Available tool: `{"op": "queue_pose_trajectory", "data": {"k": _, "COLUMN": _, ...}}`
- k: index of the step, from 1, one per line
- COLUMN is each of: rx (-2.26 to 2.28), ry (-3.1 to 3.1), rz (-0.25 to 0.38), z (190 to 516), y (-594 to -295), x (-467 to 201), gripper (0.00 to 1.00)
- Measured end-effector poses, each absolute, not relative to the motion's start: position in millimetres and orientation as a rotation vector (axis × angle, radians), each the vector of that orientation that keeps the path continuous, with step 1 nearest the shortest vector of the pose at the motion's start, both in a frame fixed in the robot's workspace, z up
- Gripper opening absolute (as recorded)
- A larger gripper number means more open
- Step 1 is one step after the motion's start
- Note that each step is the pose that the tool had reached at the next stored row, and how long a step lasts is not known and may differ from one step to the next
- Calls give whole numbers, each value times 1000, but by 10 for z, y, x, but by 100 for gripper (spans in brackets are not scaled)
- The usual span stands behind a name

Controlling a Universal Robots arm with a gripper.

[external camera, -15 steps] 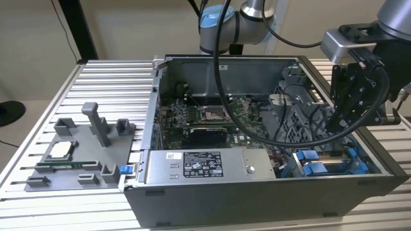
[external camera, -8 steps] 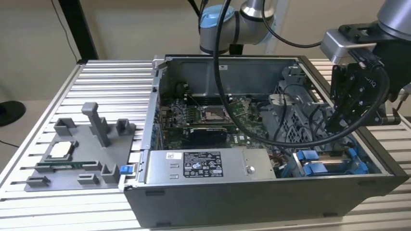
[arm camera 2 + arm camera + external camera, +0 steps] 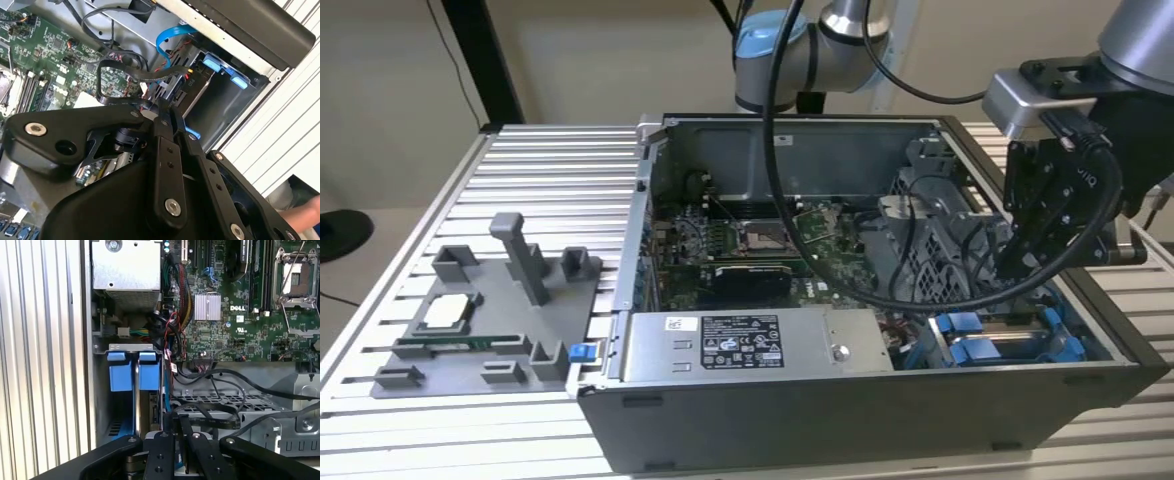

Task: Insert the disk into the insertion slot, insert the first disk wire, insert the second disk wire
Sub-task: 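Insert the second disk wire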

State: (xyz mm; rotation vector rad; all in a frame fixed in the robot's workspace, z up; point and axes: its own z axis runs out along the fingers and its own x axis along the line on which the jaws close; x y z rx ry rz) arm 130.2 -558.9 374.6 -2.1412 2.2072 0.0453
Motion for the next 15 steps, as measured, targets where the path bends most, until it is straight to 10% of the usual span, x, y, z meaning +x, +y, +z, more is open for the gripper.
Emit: {"op": "queue_pose_trajectory", "data": {"k": 15, "rx": -2133, "ry": 2217, "rz": 42, "z": 3656, "y": -5710, "x": 1302, "gripper": 0}}
